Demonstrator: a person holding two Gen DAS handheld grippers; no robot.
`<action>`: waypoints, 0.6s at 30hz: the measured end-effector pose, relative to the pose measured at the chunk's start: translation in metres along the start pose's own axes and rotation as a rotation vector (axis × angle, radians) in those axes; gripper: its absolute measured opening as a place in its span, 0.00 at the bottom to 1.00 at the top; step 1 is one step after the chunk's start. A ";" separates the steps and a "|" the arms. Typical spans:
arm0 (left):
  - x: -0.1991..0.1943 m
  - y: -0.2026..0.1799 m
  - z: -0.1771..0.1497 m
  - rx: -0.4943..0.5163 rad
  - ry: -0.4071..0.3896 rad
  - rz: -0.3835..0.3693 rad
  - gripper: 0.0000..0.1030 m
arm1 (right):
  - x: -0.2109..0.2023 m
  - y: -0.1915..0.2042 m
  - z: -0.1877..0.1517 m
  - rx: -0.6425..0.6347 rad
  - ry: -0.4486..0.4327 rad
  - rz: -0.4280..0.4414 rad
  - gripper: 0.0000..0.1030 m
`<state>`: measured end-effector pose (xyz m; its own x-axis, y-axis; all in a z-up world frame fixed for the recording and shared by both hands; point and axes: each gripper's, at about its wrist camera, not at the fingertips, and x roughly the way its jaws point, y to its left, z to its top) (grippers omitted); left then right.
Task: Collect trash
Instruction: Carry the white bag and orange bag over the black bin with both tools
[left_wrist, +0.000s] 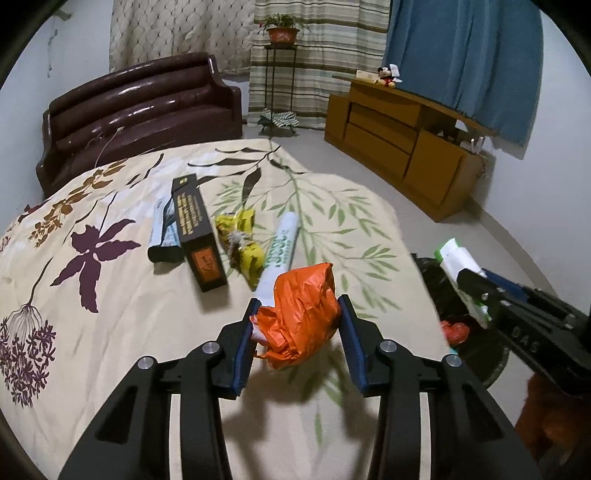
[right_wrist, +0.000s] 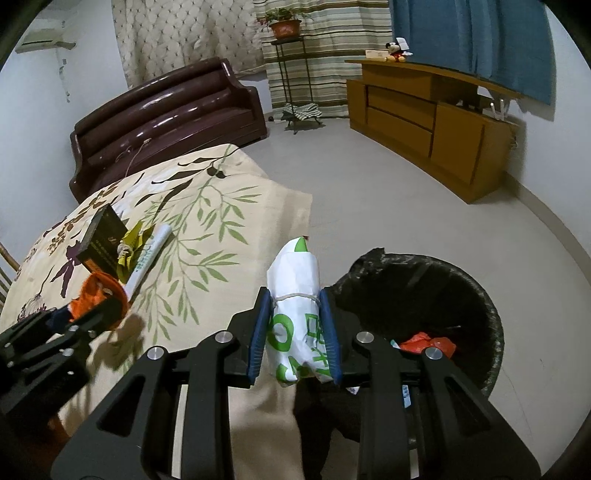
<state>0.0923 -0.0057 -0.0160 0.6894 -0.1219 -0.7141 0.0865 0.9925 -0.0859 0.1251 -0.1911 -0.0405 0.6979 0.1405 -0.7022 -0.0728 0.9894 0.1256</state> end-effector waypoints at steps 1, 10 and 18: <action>-0.002 -0.003 0.001 0.005 -0.006 -0.005 0.41 | -0.001 -0.003 0.000 0.004 -0.001 -0.004 0.26; -0.004 -0.036 0.010 0.053 -0.042 -0.043 0.41 | -0.012 -0.033 -0.002 0.042 -0.019 -0.049 0.26; 0.007 -0.071 0.016 0.097 -0.051 -0.061 0.41 | -0.019 -0.059 -0.005 0.074 -0.033 -0.089 0.26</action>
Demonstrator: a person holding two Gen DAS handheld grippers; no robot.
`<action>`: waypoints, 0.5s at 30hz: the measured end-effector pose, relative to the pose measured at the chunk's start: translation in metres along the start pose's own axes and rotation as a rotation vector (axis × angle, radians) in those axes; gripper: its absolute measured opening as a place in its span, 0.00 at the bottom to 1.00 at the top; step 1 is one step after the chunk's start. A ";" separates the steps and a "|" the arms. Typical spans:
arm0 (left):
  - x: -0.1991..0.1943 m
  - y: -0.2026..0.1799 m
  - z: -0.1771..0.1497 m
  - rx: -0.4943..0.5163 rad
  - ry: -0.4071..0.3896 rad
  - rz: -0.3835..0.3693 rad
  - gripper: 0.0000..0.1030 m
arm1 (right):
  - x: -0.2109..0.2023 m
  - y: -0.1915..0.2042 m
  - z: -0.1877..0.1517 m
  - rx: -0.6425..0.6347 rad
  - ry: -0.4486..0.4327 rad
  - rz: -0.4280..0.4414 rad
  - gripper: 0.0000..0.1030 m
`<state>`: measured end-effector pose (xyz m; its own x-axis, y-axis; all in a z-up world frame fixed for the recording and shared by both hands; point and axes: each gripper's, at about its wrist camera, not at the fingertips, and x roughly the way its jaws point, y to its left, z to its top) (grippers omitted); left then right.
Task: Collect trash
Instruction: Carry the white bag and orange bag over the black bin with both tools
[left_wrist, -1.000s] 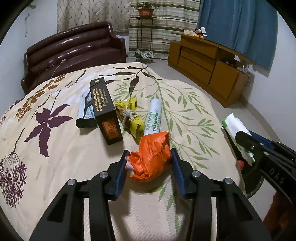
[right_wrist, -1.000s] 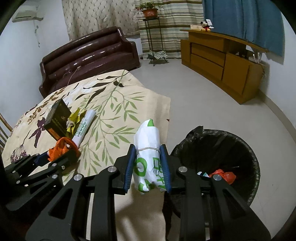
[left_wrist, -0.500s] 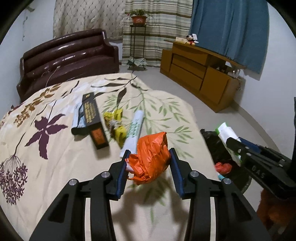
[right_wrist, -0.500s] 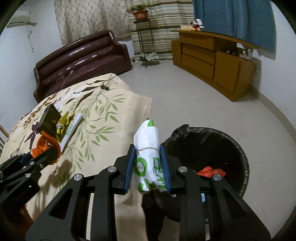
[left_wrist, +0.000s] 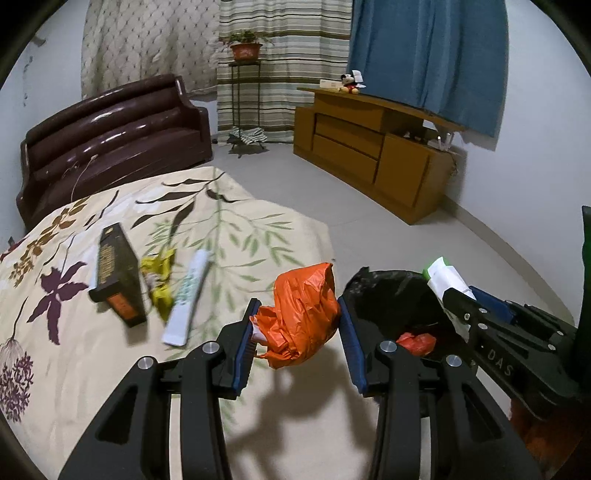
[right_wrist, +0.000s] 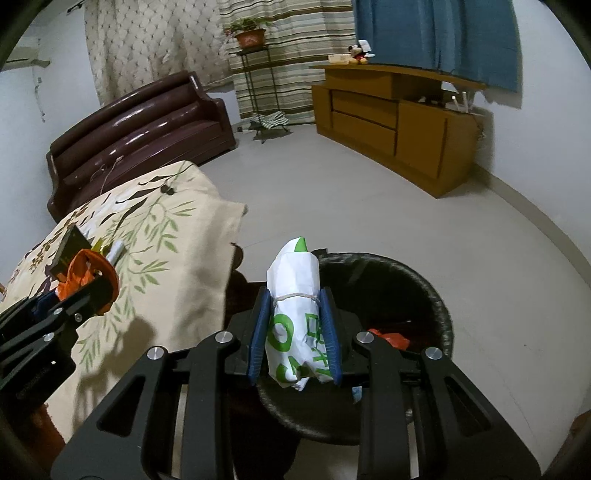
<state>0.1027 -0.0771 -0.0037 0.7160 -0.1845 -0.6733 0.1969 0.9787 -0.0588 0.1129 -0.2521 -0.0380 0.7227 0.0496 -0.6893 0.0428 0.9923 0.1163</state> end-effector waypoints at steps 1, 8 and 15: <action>0.002 -0.004 0.001 0.005 0.000 -0.002 0.41 | 0.000 -0.003 0.000 0.003 -0.002 -0.004 0.26; 0.015 -0.033 0.005 0.050 0.002 -0.017 0.41 | -0.002 -0.025 -0.001 0.035 -0.015 -0.031 0.26; 0.034 -0.050 0.005 0.081 0.020 -0.016 0.41 | -0.002 -0.044 -0.001 0.059 -0.022 -0.062 0.26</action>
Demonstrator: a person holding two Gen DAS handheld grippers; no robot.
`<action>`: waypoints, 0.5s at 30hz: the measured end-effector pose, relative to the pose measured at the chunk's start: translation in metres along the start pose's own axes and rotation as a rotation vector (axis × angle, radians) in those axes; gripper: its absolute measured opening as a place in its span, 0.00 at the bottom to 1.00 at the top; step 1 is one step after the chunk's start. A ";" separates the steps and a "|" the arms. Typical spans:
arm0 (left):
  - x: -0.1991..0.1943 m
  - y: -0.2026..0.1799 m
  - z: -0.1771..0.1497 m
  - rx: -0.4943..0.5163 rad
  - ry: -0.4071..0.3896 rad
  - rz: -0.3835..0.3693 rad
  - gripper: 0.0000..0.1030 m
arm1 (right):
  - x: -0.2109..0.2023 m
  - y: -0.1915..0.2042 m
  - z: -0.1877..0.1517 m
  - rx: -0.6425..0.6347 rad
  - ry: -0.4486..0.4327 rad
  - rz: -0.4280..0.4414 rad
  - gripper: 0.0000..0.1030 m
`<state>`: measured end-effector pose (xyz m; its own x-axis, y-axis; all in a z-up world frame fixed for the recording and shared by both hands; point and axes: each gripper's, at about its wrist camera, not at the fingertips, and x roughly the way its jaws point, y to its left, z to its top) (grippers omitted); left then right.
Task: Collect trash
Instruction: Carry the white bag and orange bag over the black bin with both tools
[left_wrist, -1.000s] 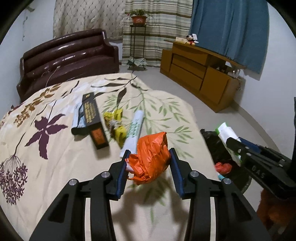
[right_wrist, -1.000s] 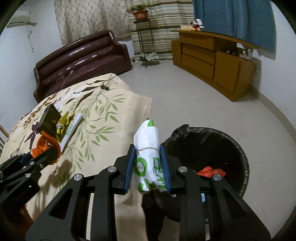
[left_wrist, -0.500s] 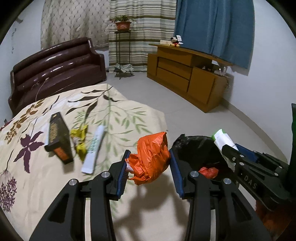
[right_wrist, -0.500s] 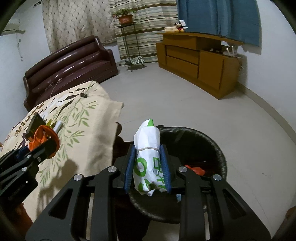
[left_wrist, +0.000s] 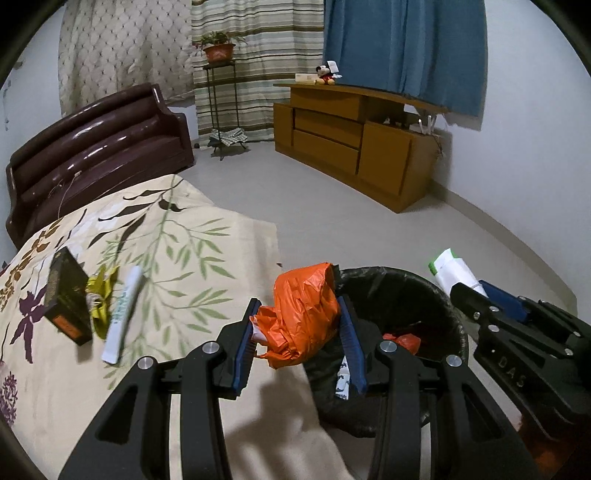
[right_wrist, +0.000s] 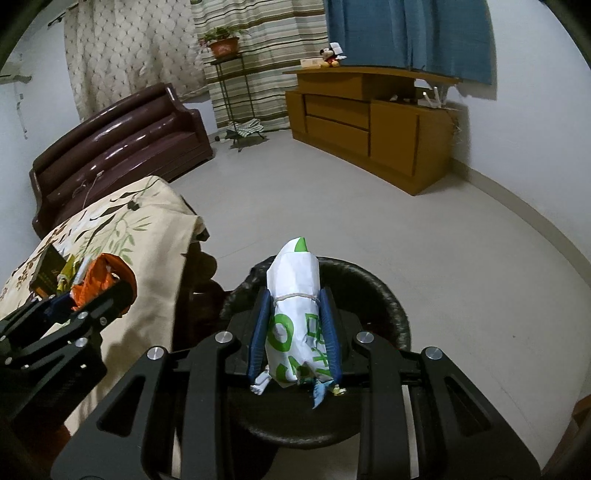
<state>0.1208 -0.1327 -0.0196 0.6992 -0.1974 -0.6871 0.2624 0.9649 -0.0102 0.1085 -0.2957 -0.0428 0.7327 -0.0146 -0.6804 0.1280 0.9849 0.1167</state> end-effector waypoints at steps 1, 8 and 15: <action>0.002 -0.002 0.001 0.003 0.002 0.001 0.41 | 0.001 -0.003 0.000 0.002 0.000 -0.004 0.26; 0.017 -0.018 0.004 0.035 0.014 -0.002 0.41 | 0.008 -0.013 -0.003 0.010 0.008 -0.023 0.26; 0.028 -0.026 0.007 0.067 0.029 -0.001 0.42 | 0.017 -0.016 -0.001 0.015 0.016 -0.028 0.27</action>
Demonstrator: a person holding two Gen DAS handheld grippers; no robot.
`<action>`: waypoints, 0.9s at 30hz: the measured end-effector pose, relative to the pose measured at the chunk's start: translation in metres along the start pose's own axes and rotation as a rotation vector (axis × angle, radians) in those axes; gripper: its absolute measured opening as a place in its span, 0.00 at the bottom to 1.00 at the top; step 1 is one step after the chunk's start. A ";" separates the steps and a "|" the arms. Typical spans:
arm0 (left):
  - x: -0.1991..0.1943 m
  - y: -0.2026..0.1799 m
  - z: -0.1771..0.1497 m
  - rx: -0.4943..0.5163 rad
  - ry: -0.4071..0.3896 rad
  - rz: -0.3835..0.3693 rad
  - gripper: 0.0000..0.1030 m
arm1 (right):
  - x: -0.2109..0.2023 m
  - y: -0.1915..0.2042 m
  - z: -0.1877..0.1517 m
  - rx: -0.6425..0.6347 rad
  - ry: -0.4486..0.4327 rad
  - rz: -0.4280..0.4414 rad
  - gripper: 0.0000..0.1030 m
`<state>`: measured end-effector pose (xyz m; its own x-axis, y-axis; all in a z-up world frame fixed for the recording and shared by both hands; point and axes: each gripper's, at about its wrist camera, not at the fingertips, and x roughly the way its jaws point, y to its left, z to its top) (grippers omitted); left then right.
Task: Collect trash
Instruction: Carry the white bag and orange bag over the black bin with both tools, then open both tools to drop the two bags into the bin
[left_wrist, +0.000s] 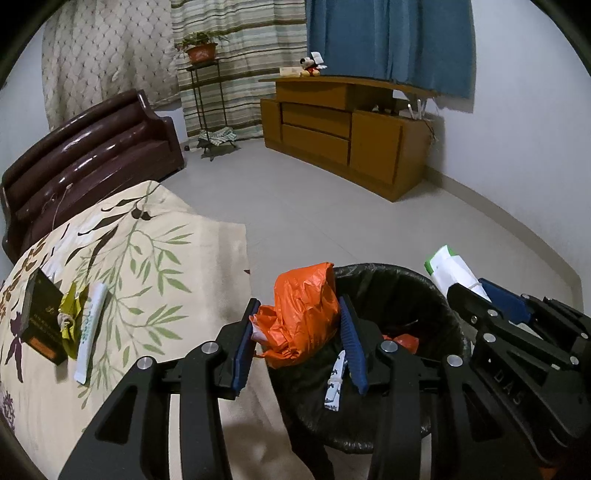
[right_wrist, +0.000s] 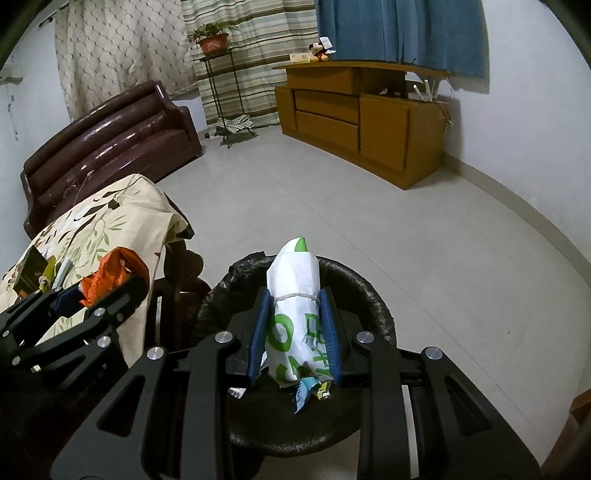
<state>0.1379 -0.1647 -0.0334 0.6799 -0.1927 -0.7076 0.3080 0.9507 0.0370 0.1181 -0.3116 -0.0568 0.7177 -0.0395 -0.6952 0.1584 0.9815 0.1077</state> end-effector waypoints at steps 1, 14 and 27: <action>0.001 -0.001 0.000 0.000 0.004 0.003 0.44 | 0.001 -0.001 0.000 0.004 0.001 0.001 0.28; -0.006 0.003 -0.003 -0.028 0.010 0.001 0.61 | -0.002 -0.004 0.001 0.028 -0.018 -0.021 0.43; -0.033 0.035 -0.008 -0.089 -0.017 0.047 0.63 | -0.006 0.023 -0.002 -0.010 -0.004 0.018 0.48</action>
<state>0.1210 -0.1228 -0.0144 0.7034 -0.1503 -0.6947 0.2156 0.9765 0.0071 0.1166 -0.2879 -0.0517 0.7228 -0.0228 -0.6907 0.1389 0.9839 0.1128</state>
